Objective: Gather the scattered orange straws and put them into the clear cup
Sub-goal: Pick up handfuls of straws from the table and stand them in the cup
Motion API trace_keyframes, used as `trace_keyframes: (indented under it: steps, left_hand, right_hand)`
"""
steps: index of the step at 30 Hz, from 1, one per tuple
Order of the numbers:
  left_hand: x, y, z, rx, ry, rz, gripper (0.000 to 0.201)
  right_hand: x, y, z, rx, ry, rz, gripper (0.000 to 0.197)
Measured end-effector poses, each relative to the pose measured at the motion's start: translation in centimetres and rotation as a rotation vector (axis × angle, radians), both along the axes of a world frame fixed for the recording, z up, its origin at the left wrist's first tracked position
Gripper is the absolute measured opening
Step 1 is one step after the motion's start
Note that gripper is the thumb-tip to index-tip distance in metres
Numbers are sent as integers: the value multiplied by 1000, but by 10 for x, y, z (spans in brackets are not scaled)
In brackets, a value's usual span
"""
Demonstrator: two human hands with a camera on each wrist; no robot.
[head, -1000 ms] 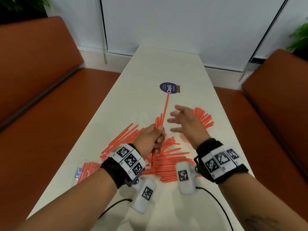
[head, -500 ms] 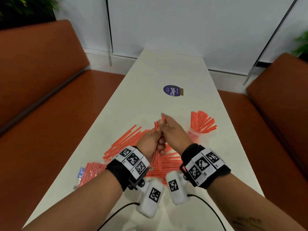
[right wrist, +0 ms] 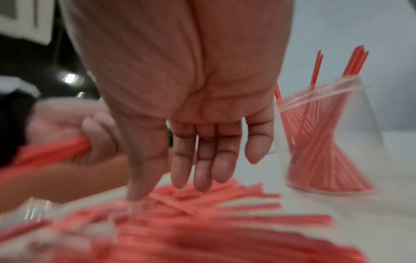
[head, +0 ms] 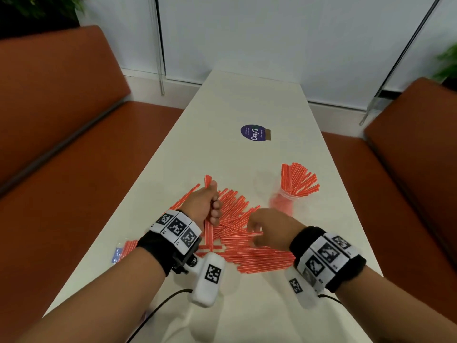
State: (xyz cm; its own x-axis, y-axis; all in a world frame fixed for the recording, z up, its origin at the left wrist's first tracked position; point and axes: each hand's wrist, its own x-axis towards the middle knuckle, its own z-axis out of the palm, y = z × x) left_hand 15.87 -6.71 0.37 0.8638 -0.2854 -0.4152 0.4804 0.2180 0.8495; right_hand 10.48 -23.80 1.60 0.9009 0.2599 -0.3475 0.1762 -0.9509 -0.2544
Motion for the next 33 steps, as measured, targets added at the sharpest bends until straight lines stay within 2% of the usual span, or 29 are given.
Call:
trace_keyframes:
  steps: [2,3,6,12,16,21,26,29,32,33]
  left_hand:
    - [-2,0,-2,37,-4,-10,41]
    - [-3,-2,-3,54,-2,-21,42]
    - [-7,-6,-3,81,-3,-38,43]
    - [-12,-6,-7,116,-25,-58,42]
    - [-13,-2,-9,162,-62,-72,43]
    - [-16,-4,-5,182,-118,23,41]
    - [-21,-10,9,150,-230,166,39]
    - [-22,-13,9,162,-248,164,36]
    - [-24,-18,7,190,-245,132,35]
    - [-24,-20,7,195,-242,120,36]
  right_hand:
    - [-5,0,-10,-173,33,90,47]
    - [-6,1,-14,-235,26,125,50]
    - [-5,4,-24,-261,-29,157,36]
    - [-3,4,-36,-150,-58,129,24]
    - [-3,2,-38,-36,-75,40,22]
    - [-5,0,-34,50,-114,-3,8]
    - [-7,-5,-30,182,-192,-73,18]
    - [-6,-8,-23,319,-241,-158,25]
    - [-5,-8,-15,444,-296,-252,22]
    - [-6,-7,-13,492,-316,-296,27]
